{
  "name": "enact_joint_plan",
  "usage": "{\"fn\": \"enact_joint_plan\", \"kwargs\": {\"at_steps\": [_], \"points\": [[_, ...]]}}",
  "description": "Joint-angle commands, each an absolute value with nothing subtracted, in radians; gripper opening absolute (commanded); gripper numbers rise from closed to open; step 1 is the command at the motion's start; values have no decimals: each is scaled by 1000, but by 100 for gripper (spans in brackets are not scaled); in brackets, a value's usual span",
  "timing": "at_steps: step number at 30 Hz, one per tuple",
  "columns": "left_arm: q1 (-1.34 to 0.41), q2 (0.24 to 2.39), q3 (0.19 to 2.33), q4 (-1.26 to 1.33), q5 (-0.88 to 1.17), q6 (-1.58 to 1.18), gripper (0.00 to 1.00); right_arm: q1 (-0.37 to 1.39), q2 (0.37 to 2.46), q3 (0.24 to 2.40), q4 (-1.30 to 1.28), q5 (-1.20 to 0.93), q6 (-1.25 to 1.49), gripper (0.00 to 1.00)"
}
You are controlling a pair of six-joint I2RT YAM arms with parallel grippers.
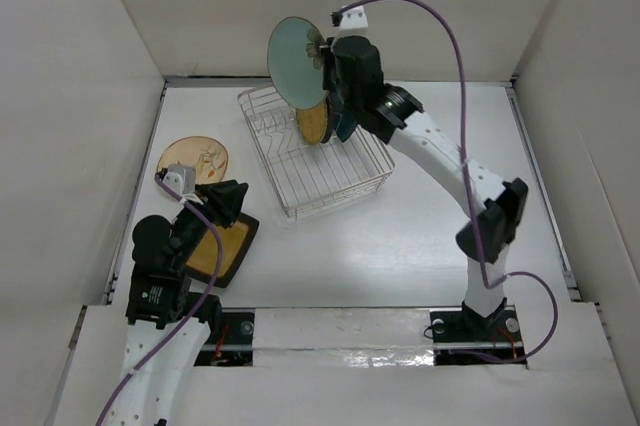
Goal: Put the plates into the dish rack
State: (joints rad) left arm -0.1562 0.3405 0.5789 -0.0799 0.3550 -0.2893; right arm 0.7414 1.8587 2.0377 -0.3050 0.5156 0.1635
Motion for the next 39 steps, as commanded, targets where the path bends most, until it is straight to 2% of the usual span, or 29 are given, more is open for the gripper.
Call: {"fn": "enact_joint_plan", "kwargs": {"at_steps": [1, 4, 12, 29, 36, 38, 39], "points": [[-161, 351, 603, -55, 347, -285, 28, 742, 1978, 2320, -319, 690, 80, 0], [-161, 357, 601, -55, 344, -285, 28, 752, 2071, 2419, -339, 733, 63, 0], [-161, 370, 601, -55, 330, -285, 28, 810, 2210, 2405, -207, 896, -78, 0], [-161, 403, 606, -63, 284, -285, 28, 899, 2352, 2284, -183, 873, -43, 0], [-161, 439, 611, -63, 235, -298, 28, 908, 2316, 2194, -140, 858, -23, 0], [-161, 454, 611, -57, 221, -311, 28, 908, 2290, 2163, -124, 857, -18, 8], [-161, 460, 612, -55, 212, -319, 28, 908, 2280, 2149, -120, 859, -18, 17]]}}
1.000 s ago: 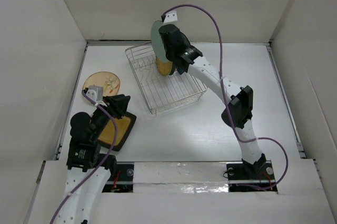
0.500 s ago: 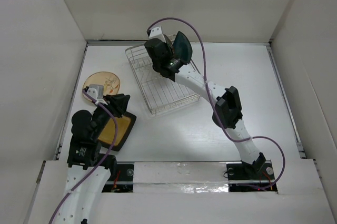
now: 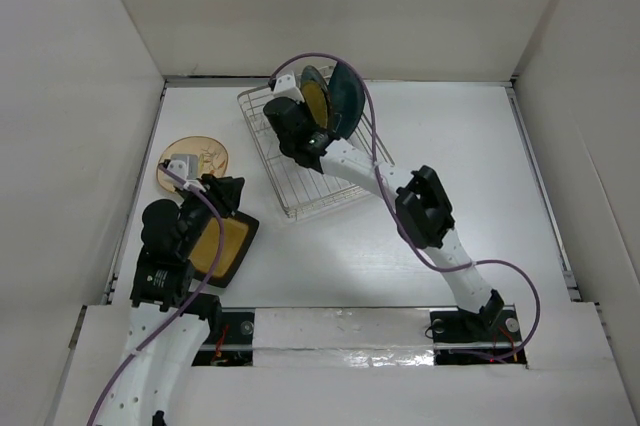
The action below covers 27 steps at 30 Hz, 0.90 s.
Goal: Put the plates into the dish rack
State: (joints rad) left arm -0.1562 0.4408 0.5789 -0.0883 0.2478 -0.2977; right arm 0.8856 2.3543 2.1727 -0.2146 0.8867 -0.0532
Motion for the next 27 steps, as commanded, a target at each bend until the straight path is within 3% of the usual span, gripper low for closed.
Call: {"fn": "enact_joint_plan", "kwargs": {"at_steps": [1, 3, 5, 6, 8, 10, 16, 18, 22, 24, 27], "points": [[-161, 466, 614, -57, 210, -333, 28, 908, 2249, 2134, -112, 862, -18, 21], [-161, 485, 621, -54, 204, -345, 29, 897, 2206, 2059, -75, 853, -14, 29], [-161, 509, 632, -55, 186, -363, 30, 882, 2136, 1973, -45, 810, -2, 47], [-161, 517, 641, -51, 177, -380, 35, 868, 2091, 1948, -34, 760, 29, 64], [-161, 543, 643, -34, 167, -399, 44, 868, 2042, 1896, -11, 703, 32, 80], [-137, 569, 644, -23, 160, -408, 47, 868, 1993, 1826, -11, 648, 40, 87], [-114, 589, 718, -41, 137, -422, 47, 925, 1758, 1634, 57, 428, 138, 90], [-114, 563, 738, -83, 115, -425, 45, 955, 1705, 1551, 121, 362, 178, 84], [-114, 503, 710, -169, 23, -443, 41, 1047, 1631, 1352, 248, 258, 326, 0], [-114, 489, 706, -207, 12, -451, 37, 1080, 1646, 1296, 323, 190, 360, 0], [-114, 480, 736, -213, -29, -459, 33, 1144, 1755, 1396, 276, 110, 376, 0]]}}
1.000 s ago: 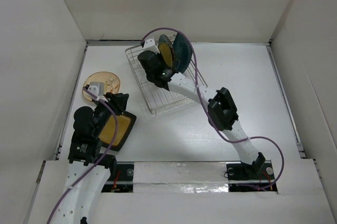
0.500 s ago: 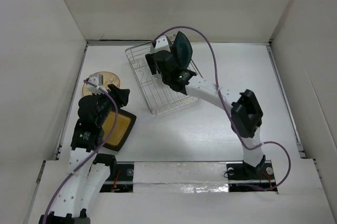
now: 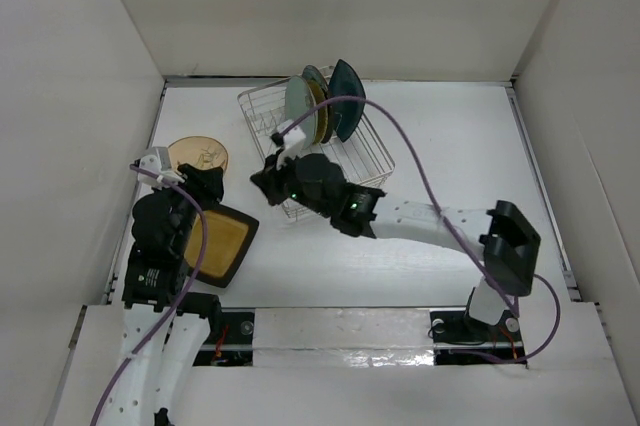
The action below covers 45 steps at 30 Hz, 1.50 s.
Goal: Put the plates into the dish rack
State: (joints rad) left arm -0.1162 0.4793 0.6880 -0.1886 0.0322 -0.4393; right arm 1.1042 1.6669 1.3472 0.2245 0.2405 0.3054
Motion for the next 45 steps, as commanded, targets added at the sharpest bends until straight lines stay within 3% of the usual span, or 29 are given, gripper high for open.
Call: {"fn": "enact_joint_plan", "kwargs": {"at_steps": [1, 6, 8, 9, 12, 13, 15, 21, 33, 39, 42, 43, 45], "points": [[-114, 482, 755, -210, -34, -456, 33, 1161, 1778, 1411, 258, 115, 393, 0], [-114, 515, 868, -166, 18, -448, 31, 1273, 1844, 1301, 345, 221, 538, 0], [-114, 512, 874, -112, 90, -454, 30, 1308, 1851, 1269, 366, 320, 595, 5], [-114, 511, 873, -97, 118, -459, 30, 1345, 1852, 1252, 374, 352, 613, 9], [-114, 506, 855, -72, 241, -480, 30, 1390, 1848, 1166, 434, 457, 731, 41], [-114, 500, 848, -74, 291, -482, 31, 1390, 1851, 1126, 451, 463, 805, 56], [-114, 463, 832, -92, 317, -476, 31, 1390, 1856, 1092, 471, 482, 885, 63], [-114, 328, 787, -149, 347, -439, 33, 1390, 1976, 1067, 473, 442, 1129, 65], [-114, 207, 729, -160, 459, -437, 35, 1341, 2209, 1262, 488, 482, 1408, 60], [-114, 163, 726, -163, 474, -453, 35, 1319, 2318, 1367, 482, 442, 1526, 51], [-114, 149, 719, -163, 476, -453, 35, 1319, 2336, 1378, 488, 436, 1545, 33], [-114, 146, 718, -163, 472, -453, 35, 1319, 2335, 1376, 491, 436, 1548, 17], [-114, 140, 710, -160, 471, -451, 35, 1319, 2327, 1365, 500, 437, 1548, 7]]}}
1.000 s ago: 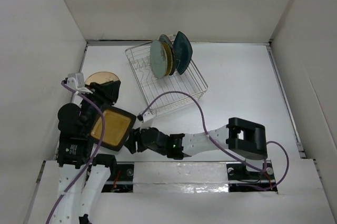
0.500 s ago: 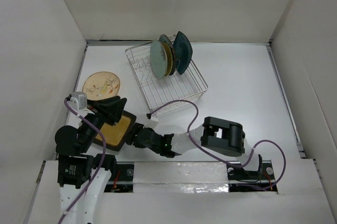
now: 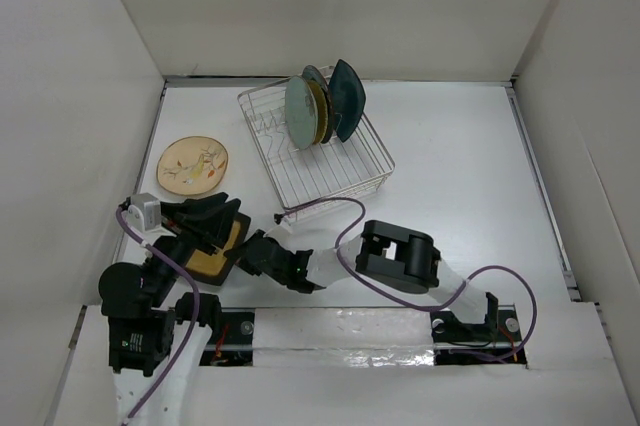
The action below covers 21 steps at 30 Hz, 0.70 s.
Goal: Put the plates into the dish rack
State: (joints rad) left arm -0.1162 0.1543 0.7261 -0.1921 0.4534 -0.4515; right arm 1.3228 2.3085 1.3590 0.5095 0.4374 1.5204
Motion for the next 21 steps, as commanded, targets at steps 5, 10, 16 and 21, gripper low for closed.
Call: {"fn": "enact_joint_plan", "kwargs": {"at_steps": [5, 10, 16, 21], "points": [[-114, 138, 698, -155, 459, -443, 36, 1356, 2263, 1272, 560, 457, 1513, 0], [-123, 156, 756, -190, 411, -399, 37, 1393, 2137, 1170, 641, 496, 1369, 0], [-123, 183, 890, -226, 371, -356, 42, 1393, 1965, 1155, 606, 580, 1077, 0], [-123, 178, 914, -225, 342, -342, 43, 1404, 1812, 1152, 615, 659, 824, 0]]}}
